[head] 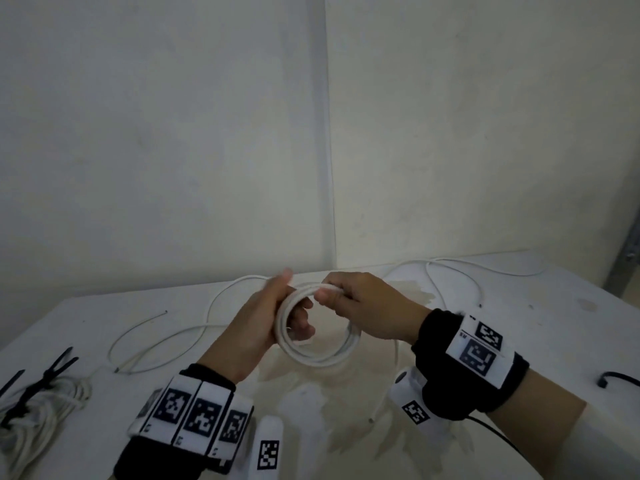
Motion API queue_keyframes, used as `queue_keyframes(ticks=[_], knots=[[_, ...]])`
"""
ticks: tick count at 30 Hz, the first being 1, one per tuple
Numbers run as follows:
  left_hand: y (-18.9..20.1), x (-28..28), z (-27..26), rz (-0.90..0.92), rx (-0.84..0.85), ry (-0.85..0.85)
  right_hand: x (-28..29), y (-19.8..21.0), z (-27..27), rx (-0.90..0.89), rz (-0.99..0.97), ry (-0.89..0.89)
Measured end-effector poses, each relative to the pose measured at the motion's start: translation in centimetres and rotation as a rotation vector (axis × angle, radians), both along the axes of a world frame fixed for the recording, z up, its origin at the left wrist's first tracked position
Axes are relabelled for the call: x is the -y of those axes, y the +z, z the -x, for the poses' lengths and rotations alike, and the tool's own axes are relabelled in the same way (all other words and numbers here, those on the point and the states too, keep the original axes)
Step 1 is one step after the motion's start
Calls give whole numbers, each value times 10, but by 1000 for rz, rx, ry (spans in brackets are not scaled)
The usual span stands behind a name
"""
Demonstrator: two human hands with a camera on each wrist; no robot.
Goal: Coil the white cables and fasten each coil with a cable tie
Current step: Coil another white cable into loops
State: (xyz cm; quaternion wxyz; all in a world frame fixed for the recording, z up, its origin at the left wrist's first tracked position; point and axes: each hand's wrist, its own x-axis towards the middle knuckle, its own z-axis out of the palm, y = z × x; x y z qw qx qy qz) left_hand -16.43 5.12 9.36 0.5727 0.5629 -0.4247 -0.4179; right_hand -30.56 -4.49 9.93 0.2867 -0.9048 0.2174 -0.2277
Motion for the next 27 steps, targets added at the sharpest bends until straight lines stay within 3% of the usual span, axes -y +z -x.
queue_keyframes(ticks=[2, 4, 13, 18, 23, 27], knots=[[3, 1, 5, -28, 121, 15, -3, 1, -1, -66, 59, 8], [1, 0, 10, -16, 119, 45, -3, 1, -2, -55, 53, 7], [-4, 3, 17, 141, -181, 195, 4, -8, -5, 236, -150, -51], [-7, 4, 20, 227, -327, 196, -1, -12, -10, 305, -203, -54], [-12, 1, 14, 193, -176, 171, 0, -12, -8, 310, -278, 3], [-7, 1, -1, 10, 16, 29, 3, -8, -2, 143, -105, 3]])
